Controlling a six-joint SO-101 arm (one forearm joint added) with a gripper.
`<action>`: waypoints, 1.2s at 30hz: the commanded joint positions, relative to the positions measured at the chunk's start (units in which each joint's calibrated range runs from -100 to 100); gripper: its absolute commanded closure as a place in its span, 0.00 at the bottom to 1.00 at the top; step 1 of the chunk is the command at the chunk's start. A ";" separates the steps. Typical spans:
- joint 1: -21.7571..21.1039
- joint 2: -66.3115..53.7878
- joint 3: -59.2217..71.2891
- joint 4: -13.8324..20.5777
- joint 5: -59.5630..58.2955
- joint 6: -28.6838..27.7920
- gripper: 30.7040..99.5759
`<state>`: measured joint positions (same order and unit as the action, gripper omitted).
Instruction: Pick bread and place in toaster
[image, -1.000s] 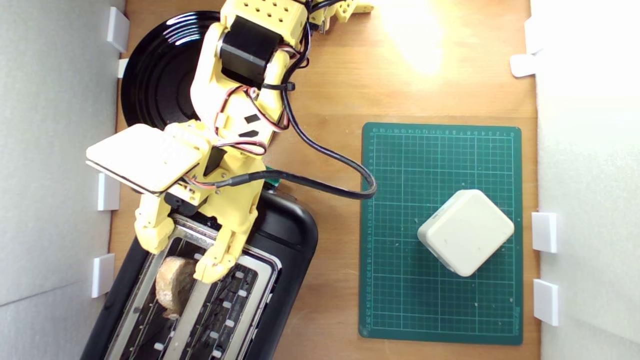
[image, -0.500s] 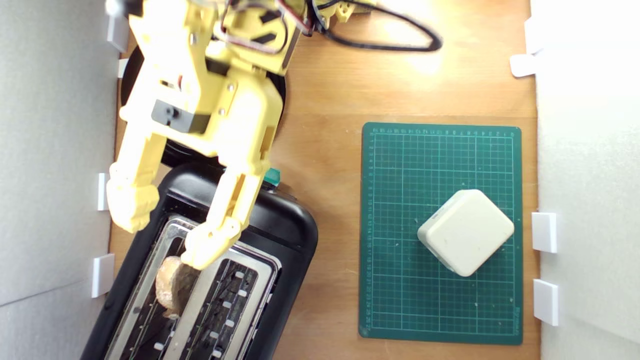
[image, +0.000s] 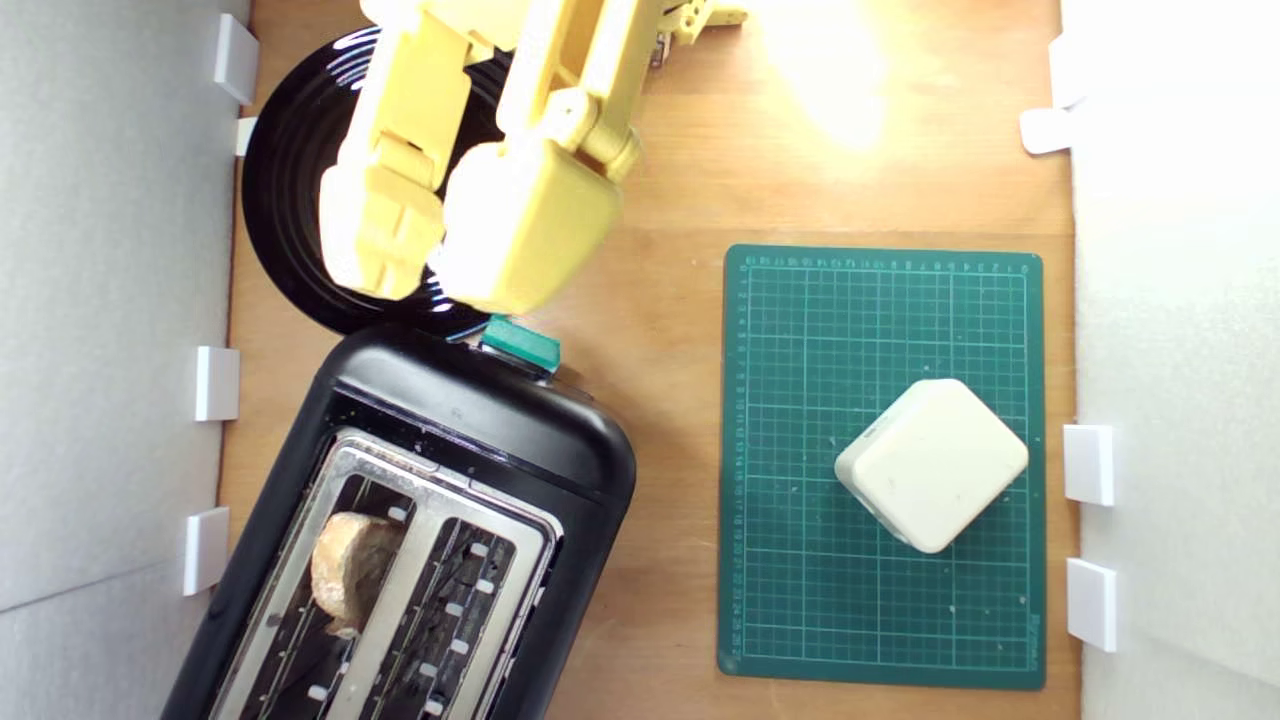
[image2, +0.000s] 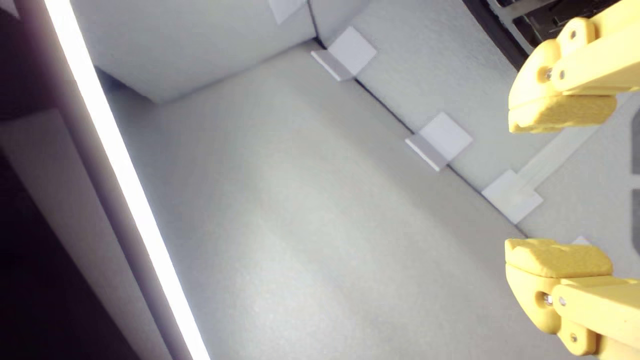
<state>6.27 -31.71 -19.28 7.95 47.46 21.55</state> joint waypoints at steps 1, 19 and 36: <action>-3.53 -7.23 6.80 0.66 -0.27 -4.37 0.28; -16.42 -36.68 50.10 0.57 -0.27 -6.51 0.28; -17.07 -62.88 92.04 -0.25 0.32 5.21 0.28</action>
<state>-10.48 -89.16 66.34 8.04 47.54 25.43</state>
